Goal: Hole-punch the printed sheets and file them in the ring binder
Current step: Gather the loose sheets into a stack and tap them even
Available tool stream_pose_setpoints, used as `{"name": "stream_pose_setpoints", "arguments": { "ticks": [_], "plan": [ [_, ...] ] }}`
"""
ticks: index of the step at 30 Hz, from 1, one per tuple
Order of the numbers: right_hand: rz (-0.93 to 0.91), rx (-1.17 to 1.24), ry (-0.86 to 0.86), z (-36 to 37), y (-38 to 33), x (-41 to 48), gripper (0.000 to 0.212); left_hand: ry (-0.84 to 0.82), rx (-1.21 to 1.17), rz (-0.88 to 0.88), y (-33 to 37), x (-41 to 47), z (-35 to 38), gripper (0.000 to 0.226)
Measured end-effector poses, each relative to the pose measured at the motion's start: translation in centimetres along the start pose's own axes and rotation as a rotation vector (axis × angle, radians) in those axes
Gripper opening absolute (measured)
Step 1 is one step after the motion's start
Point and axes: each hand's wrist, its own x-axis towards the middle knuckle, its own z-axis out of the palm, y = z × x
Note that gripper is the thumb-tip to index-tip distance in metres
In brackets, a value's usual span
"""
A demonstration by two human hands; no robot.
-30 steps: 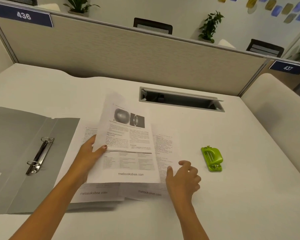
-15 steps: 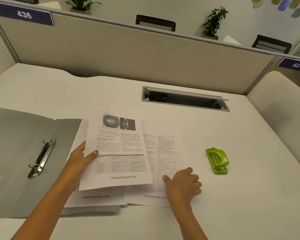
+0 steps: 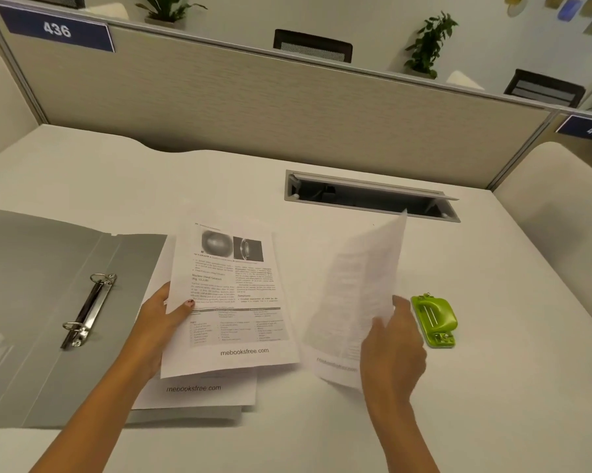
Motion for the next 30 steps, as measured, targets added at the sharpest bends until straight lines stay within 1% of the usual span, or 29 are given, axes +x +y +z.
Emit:
{"name": "stream_pose_setpoints", "arguments": {
  "ticks": [2,5,7,9,12,13,17,21,23,26,30],
  "plan": [
    [-0.139,0.049,0.090,-1.1,-1.2,0.1,0.027,-0.004,0.014,0.007,-0.1,0.2,0.4,0.037],
    [-0.284,0.152,0.146,-2.6,-3.0,0.4,0.021,-0.009,0.028,0.023,-0.1,0.5,1.1,0.036],
    [-0.326,0.252,0.141,-3.5,-4.2,0.5,0.020,-0.018,0.025,0.034,-0.1,0.5,1.5,0.033],
    [-0.329,0.341,0.121,-4.2,-5.1,0.6,0.018,-0.028,0.023,0.042,-0.1,0.4,1.8,0.032],
    [-0.378,0.368,0.139,-4.9,-5.7,0.7,0.014,-0.017,0.035,0.062,0.0,0.1,2.3,0.034],
    [-0.381,0.379,0.116,-5.0,-5.8,0.8,0.013,-0.012,0.034,0.069,0.0,0.0,2.4,0.035],
    [-0.277,0.517,-0.129,-3.6,-5.8,1.2,0.015,-0.028,0.042,0.075,0.2,-0.6,2.9,0.037],
    [-0.124,0.532,-0.356,-0.5,-4.4,1.4,0.017,-0.101,0.010,0.015,0.8,-1.5,3.6,0.042],
    [-0.075,0.499,-0.442,0.9,-3.6,1.2,0.021,-0.092,0.003,-0.001,1.0,-1.7,3.9,0.038],
    [-0.030,0.482,-0.472,2.3,-2.6,0.5,0.018,-0.061,0.027,-0.003,1.2,-1.8,4.2,0.042],
    [0.014,0.450,-0.411,3.4,-2.0,0.1,0.024,-0.066,0.029,-0.012,1.6,-2.2,4.4,0.057]
  ]
}}
